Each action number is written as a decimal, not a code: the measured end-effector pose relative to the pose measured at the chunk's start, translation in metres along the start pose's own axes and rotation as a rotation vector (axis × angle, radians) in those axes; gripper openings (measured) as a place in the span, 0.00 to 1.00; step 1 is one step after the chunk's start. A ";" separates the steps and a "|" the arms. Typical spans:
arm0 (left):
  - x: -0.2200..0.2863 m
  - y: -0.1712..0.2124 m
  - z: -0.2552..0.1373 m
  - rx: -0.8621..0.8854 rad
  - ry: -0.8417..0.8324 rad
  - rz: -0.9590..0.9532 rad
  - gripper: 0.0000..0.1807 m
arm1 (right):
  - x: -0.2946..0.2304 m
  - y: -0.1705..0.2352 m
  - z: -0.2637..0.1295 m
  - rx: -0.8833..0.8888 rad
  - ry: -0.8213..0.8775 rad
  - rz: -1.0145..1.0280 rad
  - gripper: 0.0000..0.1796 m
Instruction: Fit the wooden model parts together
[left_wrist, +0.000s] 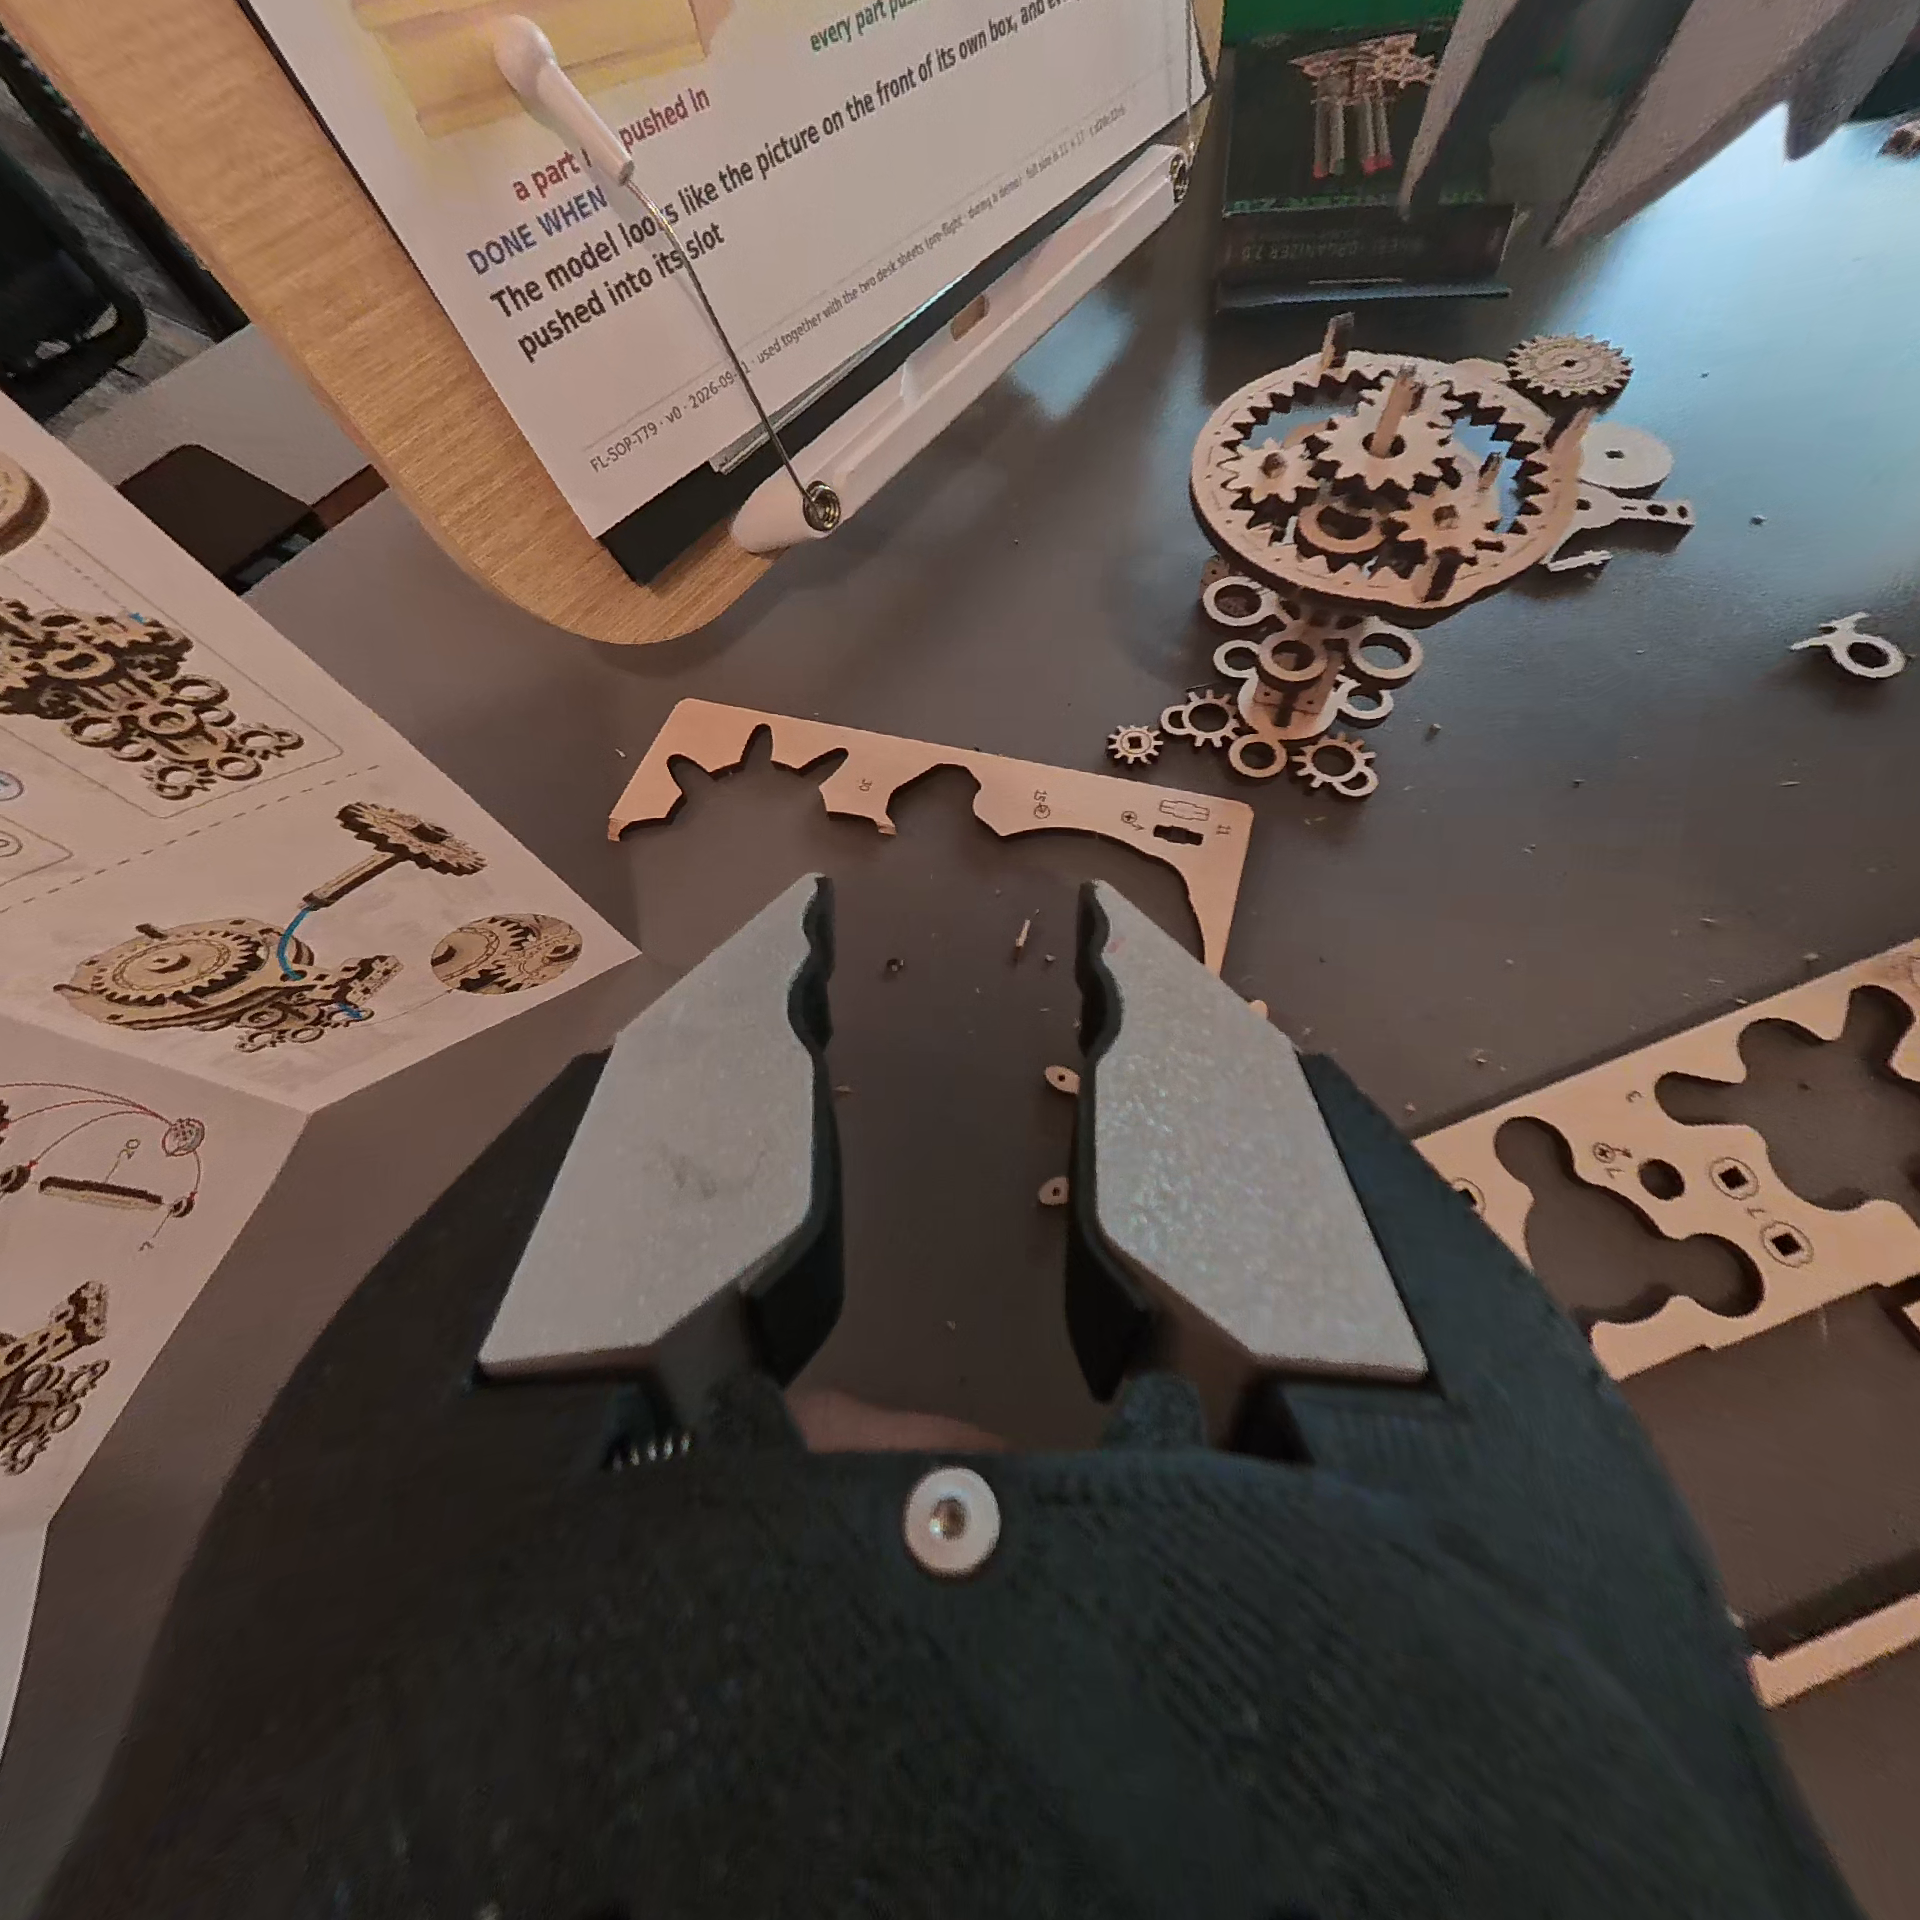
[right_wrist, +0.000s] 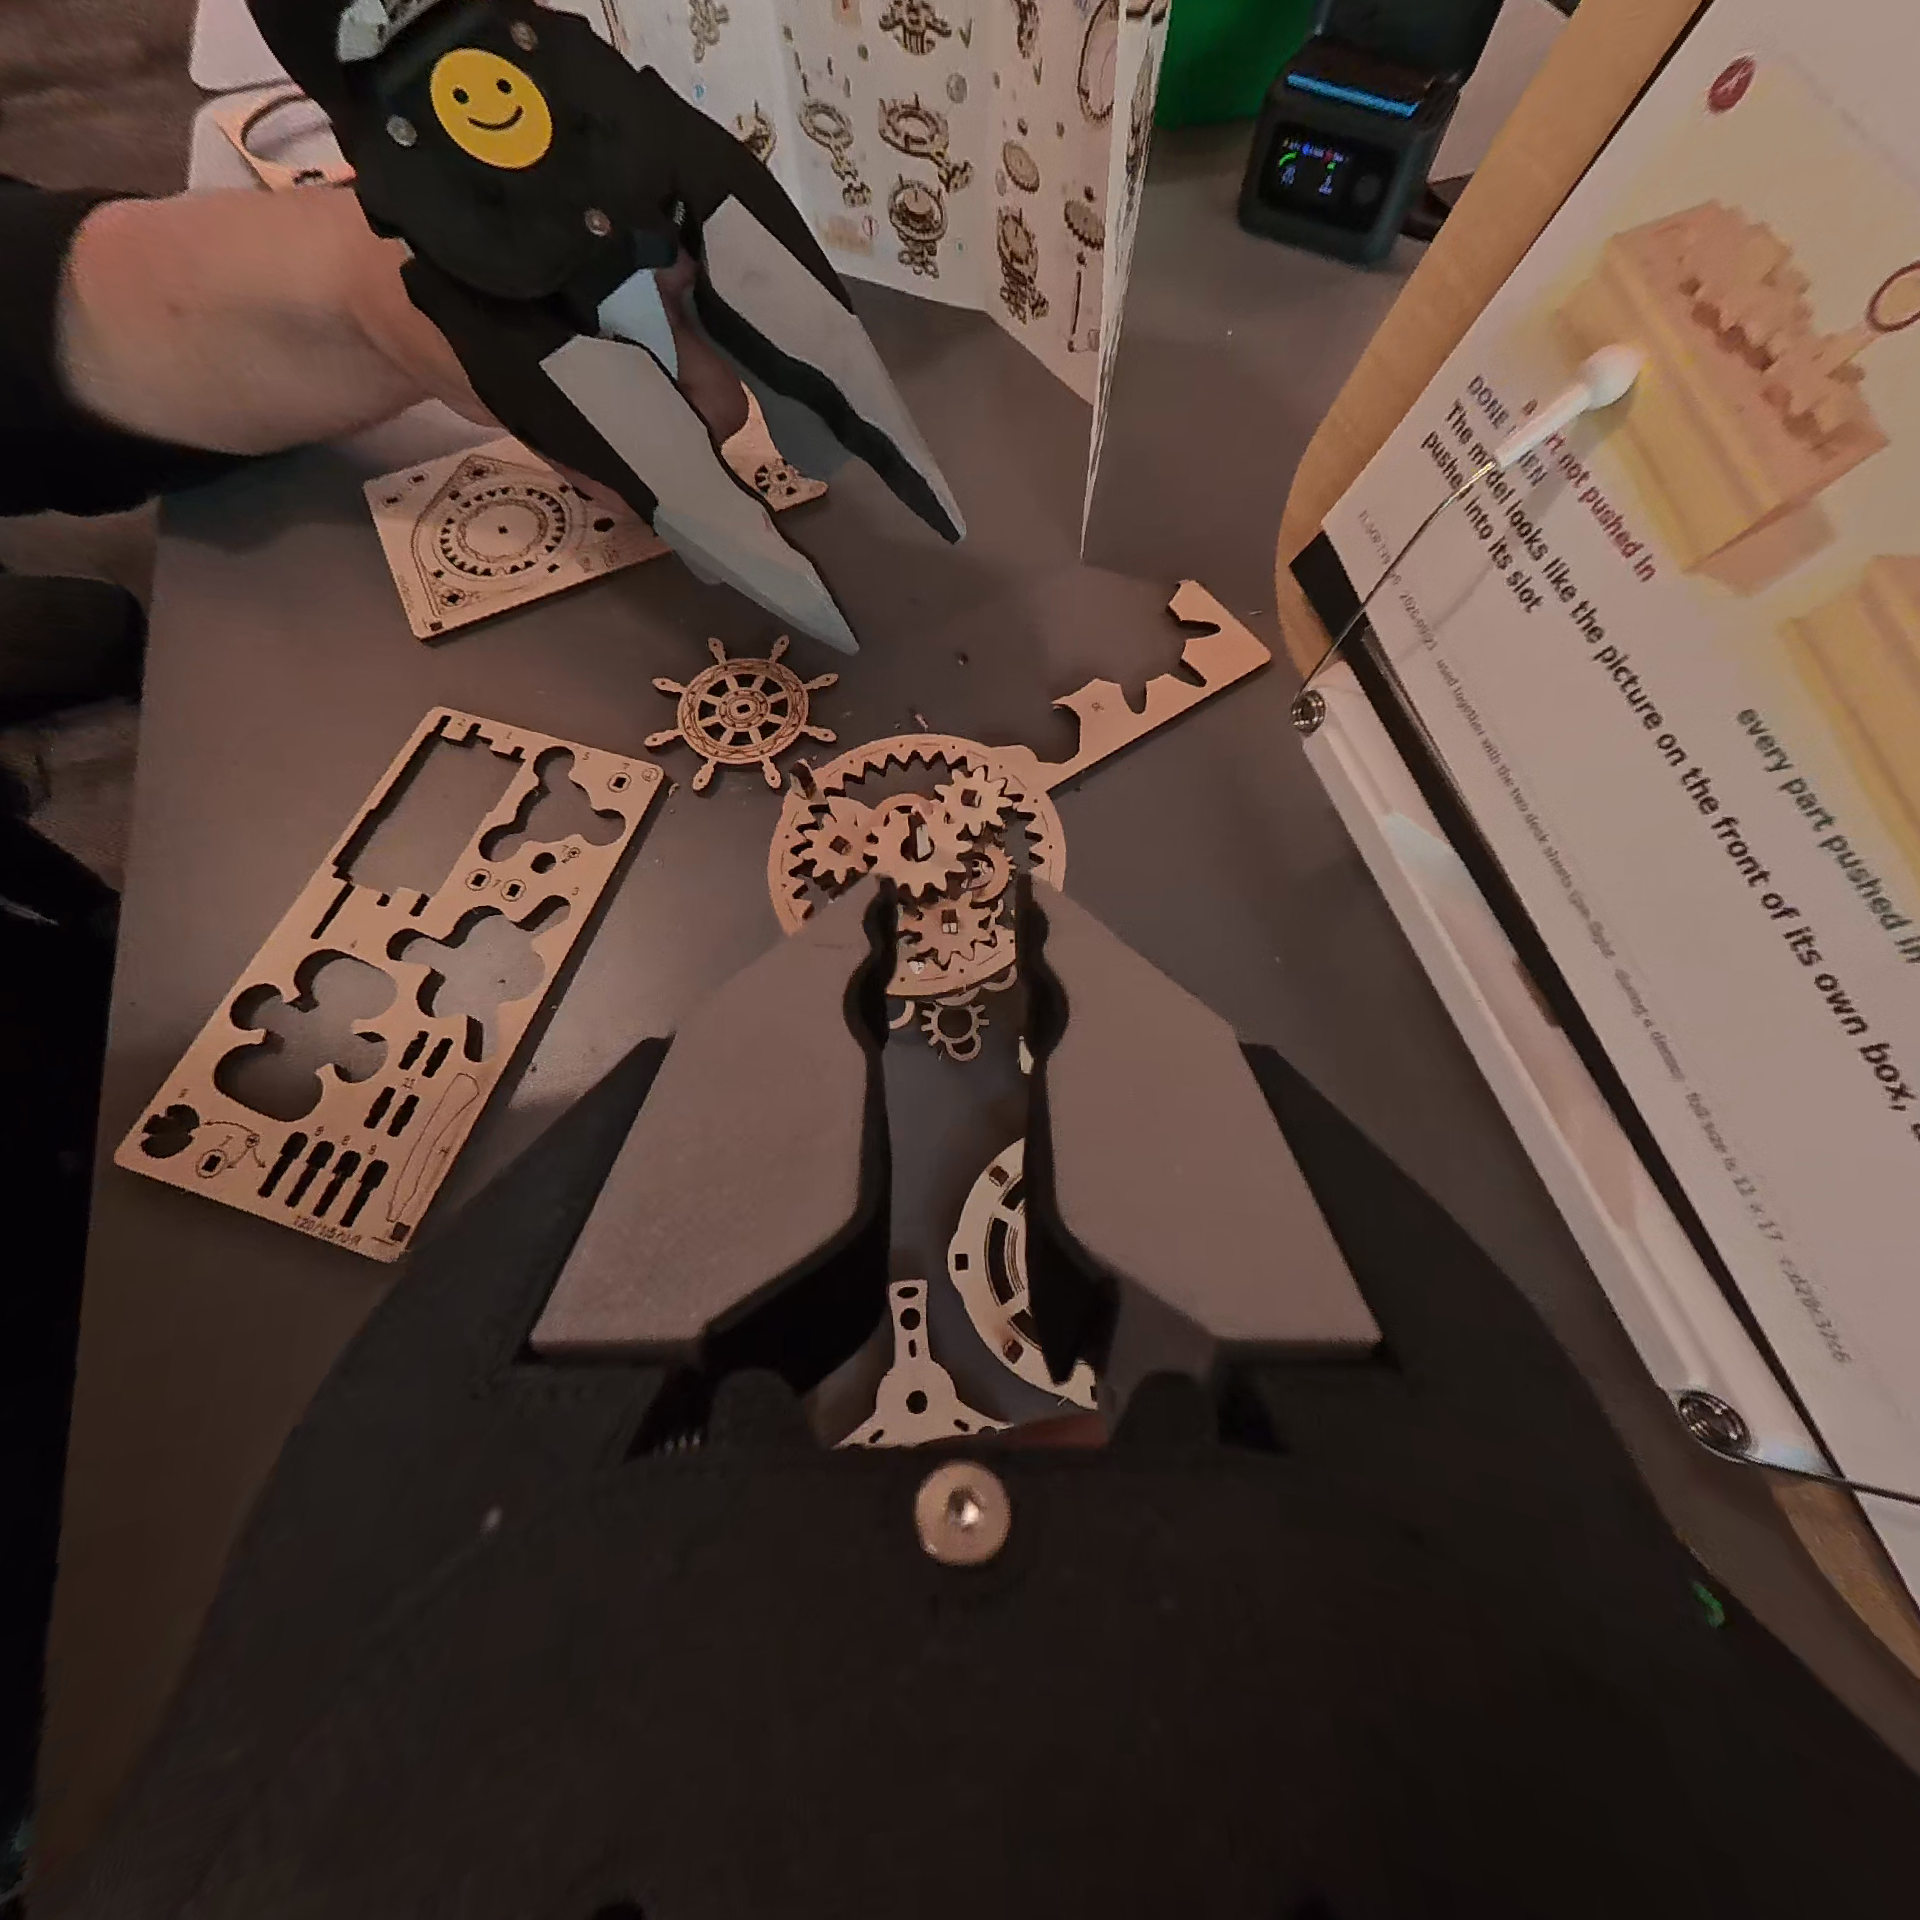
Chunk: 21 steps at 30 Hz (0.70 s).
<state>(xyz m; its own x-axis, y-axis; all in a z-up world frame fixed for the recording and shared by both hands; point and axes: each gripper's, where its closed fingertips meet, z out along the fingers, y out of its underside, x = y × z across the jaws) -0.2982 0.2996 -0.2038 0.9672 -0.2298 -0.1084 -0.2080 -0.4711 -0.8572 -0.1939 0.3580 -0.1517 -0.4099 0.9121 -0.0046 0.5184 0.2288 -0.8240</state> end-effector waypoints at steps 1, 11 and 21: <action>0.000 0.000 0.000 0.000 0.000 0.002 0.24 | 0.000 0.002 0.002 -0.010 0.003 -0.006 0.10; 0.005 -0.002 -0.001 0.014 0.023 0.015 0.25 | 0.000 0.006 0.002 0.015 0.023 -0.019 0.05; 0.022 -0.035 -0.014 0.105 0.114 -0.005 0.24 | 0.007 0.016 -0.019 0.111 0.019 -0.005 0.10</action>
<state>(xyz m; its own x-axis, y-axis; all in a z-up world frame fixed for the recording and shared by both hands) -0.2721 0.2992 -0.1688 0.9440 -0.3257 -0.0517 -0.1816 -0.3825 -0.9059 -0.1744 0.3740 -0.1542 -0.3977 0.9175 0.0093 0.4300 0.1953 -0.8815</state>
